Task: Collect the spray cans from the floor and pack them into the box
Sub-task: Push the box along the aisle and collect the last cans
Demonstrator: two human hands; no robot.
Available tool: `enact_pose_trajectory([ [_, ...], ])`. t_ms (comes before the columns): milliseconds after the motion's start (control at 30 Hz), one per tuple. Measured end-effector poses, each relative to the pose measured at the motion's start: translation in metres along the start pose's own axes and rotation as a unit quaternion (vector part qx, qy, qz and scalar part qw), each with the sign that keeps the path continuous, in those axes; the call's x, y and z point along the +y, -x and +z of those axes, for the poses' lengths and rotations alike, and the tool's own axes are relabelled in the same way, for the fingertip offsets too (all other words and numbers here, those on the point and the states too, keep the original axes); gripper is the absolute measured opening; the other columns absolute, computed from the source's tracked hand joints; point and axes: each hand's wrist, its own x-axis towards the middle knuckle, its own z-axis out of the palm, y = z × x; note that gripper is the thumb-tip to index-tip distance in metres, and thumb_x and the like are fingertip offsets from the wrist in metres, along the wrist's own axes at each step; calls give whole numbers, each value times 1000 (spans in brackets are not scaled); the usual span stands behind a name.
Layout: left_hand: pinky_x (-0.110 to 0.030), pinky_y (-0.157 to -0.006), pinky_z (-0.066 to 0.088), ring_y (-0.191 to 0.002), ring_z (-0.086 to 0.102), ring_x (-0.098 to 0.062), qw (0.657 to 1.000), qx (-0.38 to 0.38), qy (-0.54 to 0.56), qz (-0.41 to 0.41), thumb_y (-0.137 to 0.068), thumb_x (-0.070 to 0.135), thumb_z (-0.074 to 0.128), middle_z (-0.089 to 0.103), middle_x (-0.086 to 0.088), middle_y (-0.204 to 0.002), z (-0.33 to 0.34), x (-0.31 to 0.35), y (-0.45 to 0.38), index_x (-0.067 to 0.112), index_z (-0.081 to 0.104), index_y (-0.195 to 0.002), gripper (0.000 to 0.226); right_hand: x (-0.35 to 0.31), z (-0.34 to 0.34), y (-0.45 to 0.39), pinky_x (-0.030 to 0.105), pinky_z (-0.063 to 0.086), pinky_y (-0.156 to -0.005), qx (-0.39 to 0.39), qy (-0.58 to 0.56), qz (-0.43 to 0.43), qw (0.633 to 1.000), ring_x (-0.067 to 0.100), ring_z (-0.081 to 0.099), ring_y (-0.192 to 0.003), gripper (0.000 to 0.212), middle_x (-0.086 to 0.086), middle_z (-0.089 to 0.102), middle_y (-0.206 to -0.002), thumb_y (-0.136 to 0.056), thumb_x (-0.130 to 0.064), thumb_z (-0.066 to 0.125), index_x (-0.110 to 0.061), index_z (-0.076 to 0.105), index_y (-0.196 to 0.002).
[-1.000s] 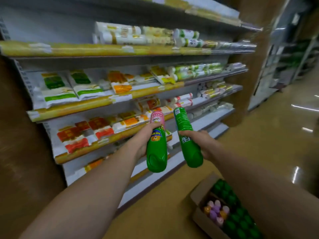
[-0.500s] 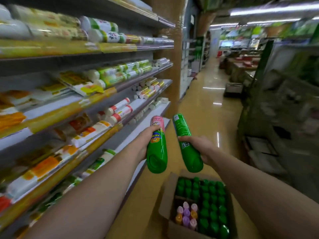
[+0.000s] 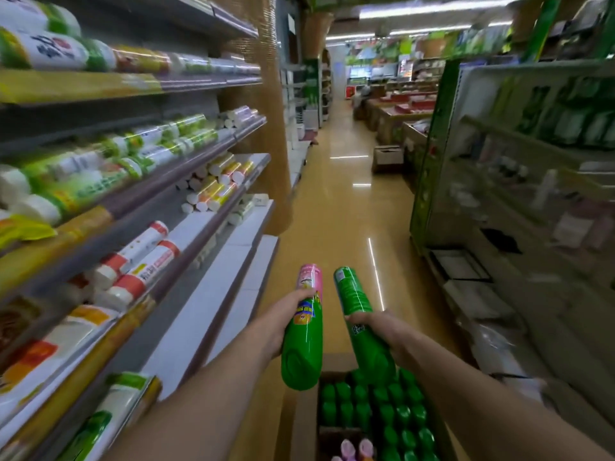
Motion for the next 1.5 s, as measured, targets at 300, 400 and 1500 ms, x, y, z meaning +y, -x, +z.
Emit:
enact_pose_trajectory([
  [300, -39, -76, 53, -69, 62, -31, 994, 10, -3, -104, -77, 23, 75, 65, -18, -72, -6, 19, -123, -2, 63, -102, 37, -11, -21, -136, 38, 59, -58, -31, 73, 68, 995, 35, 71, -77, 63, 24, 69, -98, -71, -27, 84, 0, 51, -118],
  [400, -37, -74, 51, -70, 60, -30, 991, -6, -13, -132, -81, 18, 72, 63, -18, -77, -7, 18, -166, 0, 63, -102, 29, -11, -26, -174, 41, 60, -59, -31, 96, 100, 990, 35, 73, -73, 68, 24, 71, -94, -66, -33, 85, -2, 52, -116],
  [1500, -39, -61, 60, -84, 71, -33, 825, -116, -309, -459, -45, 34, 90, 67, -21, -110, -55, -201, -631, 3, 53, -131, 98, 204, 25, -582, 39, 50, -95, -95, 398, 323, 853, 37, 51, -123, 71, 26, 43, -136, -73, -29, 77, -5, 44, -131],
])
